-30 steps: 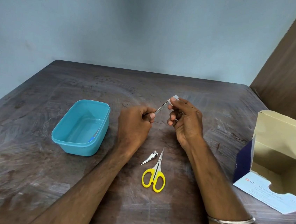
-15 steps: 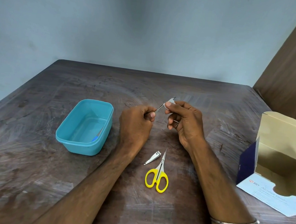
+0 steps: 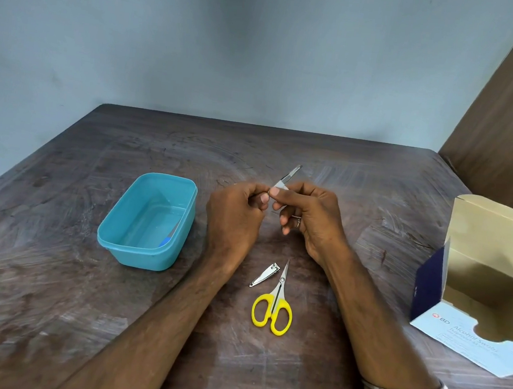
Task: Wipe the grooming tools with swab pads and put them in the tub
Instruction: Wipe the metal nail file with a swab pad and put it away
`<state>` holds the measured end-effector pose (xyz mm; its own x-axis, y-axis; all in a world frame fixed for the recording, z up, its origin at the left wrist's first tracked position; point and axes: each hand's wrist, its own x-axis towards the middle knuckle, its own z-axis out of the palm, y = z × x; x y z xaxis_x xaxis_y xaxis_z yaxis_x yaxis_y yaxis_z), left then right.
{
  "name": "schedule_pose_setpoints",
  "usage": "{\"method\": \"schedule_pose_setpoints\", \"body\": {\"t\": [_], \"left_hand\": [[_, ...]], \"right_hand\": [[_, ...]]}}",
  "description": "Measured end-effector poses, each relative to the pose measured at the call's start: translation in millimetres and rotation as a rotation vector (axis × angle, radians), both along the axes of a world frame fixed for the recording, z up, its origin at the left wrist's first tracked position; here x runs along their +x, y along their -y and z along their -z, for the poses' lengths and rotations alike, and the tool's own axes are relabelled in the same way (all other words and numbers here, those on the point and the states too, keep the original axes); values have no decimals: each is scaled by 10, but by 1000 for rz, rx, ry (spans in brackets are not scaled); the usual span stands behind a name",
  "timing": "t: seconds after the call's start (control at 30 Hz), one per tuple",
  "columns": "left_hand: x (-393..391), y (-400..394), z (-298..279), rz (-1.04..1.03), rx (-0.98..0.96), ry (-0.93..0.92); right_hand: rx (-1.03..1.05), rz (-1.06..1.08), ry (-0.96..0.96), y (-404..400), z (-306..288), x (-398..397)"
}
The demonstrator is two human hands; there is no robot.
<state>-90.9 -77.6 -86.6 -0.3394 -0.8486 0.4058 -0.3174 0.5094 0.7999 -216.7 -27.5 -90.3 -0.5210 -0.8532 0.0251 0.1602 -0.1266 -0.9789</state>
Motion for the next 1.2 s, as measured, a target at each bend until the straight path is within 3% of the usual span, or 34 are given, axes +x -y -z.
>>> {"method": "schedule_pose_setpoints", "body": {"t": [0.17,0.4,0.67,0.87,1.2], "left_hand": [[16,2,-25,21,105,-59],[3,22,-64,92,477,-321],[29,63,-73,210,701,-360],[93,84,-117,420,945,-374],[107,116,-141,441,1022,-439]], "right_hand": [[-10,-46,-35,7,38,-17],[-53,-80,-52,0,59,-80],[-107,-73,-54,-14,21,-98],[-253,-241,7,-48,-26,-117],[-148,-118,-50,-44,16,-131]]}}
